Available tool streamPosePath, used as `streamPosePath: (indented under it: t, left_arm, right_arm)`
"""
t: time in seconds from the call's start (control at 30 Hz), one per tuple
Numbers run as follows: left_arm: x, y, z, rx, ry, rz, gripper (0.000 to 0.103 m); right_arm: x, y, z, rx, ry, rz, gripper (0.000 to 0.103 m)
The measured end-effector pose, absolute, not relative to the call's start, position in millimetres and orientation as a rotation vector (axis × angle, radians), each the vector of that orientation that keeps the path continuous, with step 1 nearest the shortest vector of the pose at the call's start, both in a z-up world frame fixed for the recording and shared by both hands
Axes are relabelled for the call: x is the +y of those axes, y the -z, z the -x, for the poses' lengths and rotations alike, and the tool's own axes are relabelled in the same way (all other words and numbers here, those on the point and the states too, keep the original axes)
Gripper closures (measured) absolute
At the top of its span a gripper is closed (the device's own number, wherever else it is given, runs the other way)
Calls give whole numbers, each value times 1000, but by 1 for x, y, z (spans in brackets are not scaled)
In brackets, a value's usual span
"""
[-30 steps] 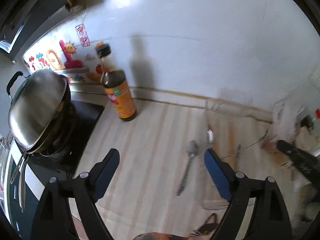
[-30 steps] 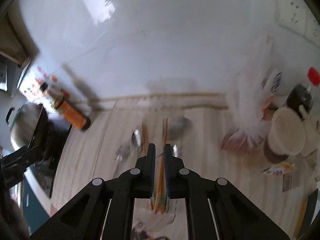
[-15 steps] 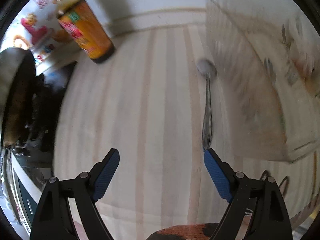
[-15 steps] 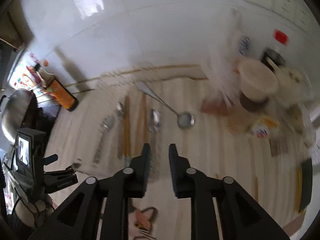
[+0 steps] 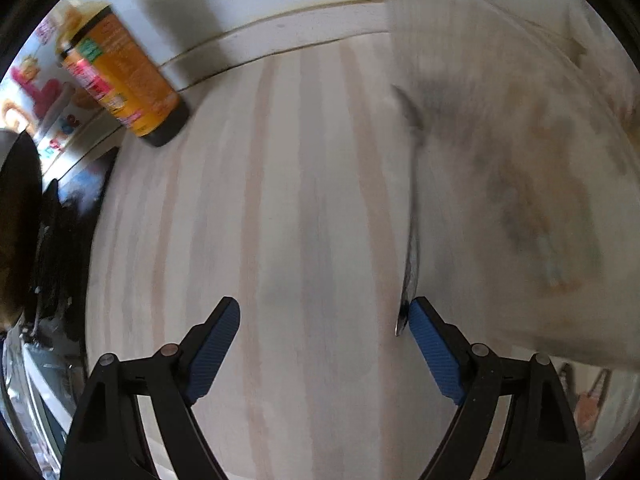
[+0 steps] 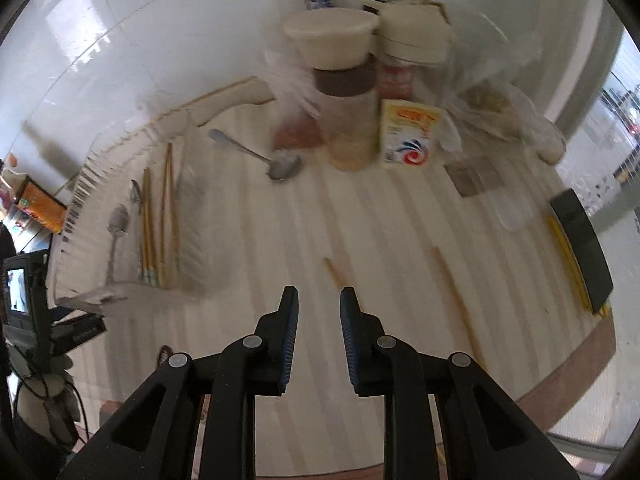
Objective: Organize utensils
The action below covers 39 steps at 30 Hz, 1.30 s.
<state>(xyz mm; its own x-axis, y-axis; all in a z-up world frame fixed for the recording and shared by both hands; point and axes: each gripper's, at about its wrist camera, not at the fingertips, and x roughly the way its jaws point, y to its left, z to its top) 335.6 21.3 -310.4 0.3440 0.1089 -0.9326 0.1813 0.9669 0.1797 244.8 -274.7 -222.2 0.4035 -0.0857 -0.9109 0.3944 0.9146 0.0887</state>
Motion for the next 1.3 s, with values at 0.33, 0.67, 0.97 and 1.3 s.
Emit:
streamPosePath:
  t: [0.33, 0.67, 0.97, 1.3]
  left_arm:
    - [45, 303, -345, 1219, 74, -193, 18]
    - [22, 312, -382, 1226, 175, -215, 94]
    - [47, 319, -354, 1254, 60, -119, 101]
    - [53, 323, -287, 1348, -17, -43, 101]
  right_arm:
    - [-271, 224, -251, 1131, 310, -323, 80]
    - [-269, 233, -284, 1157, 256, -327, 69]
    - [-273, 252, -392, 1198, 135, -142, 58]
    - [-266, 313, -458, 1327, 116, -16, 62]
